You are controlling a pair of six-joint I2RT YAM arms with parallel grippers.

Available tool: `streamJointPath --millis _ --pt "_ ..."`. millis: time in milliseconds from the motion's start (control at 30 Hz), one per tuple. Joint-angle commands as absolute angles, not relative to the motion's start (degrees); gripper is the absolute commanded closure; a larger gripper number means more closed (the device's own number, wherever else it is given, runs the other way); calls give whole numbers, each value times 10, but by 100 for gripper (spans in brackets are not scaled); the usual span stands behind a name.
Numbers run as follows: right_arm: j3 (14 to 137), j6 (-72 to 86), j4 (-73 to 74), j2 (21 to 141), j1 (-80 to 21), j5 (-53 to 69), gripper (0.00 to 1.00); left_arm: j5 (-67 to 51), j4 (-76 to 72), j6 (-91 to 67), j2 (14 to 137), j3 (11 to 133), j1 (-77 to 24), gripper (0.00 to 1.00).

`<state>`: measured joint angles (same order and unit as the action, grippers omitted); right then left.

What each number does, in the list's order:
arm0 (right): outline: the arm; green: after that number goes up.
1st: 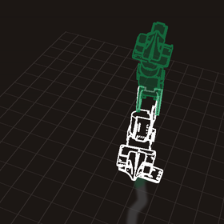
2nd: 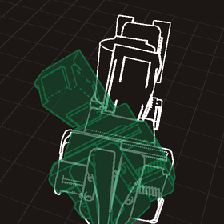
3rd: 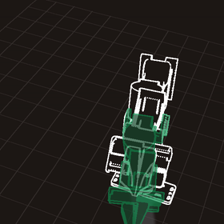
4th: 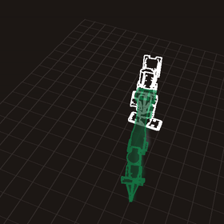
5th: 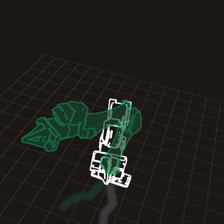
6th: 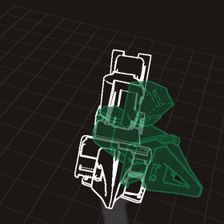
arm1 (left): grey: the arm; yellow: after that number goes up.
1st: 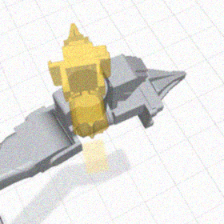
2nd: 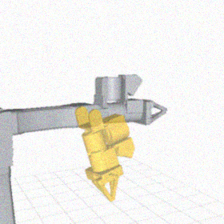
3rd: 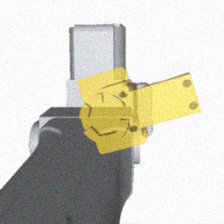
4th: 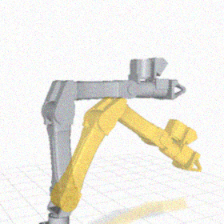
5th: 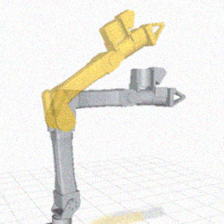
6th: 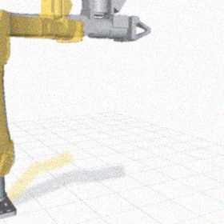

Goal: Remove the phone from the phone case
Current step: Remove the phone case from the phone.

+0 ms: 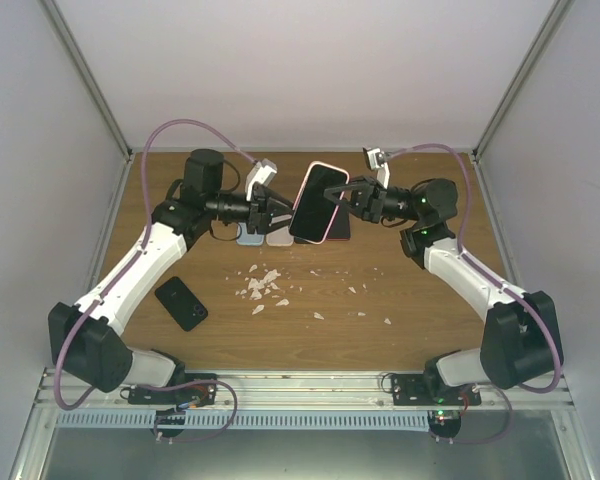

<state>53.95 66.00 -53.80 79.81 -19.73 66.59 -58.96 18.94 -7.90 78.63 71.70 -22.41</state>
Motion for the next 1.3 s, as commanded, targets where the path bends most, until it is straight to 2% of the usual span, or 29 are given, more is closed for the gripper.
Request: streamJointPath --millis 0,467,767,867,1000,1133,1267 --pt "528 667 -546 785 -267 769 100 -519 78 -89 813 759 -235 55" --pt "529 649 -529 797 -276 777 99 -619 32 -120 815 759 -254 56" --pt "532 607 -482 808 -300 788 100 -618 36 -123 812 746 -273 63" --pt "535 603 -473 812 -300 790 99 -621 30 -132 807 734 -272 70" --pt "544 594 -456 818 -300 791 100 -633 7 -167 798 710 -272 83" --pt "589 534 -367 826 -291 789 99 -634 -30 -228 790 677 -264 91" --pt "645 446 -231 835 -263 766 84 -632 -67 -302 790 644 -241 100"
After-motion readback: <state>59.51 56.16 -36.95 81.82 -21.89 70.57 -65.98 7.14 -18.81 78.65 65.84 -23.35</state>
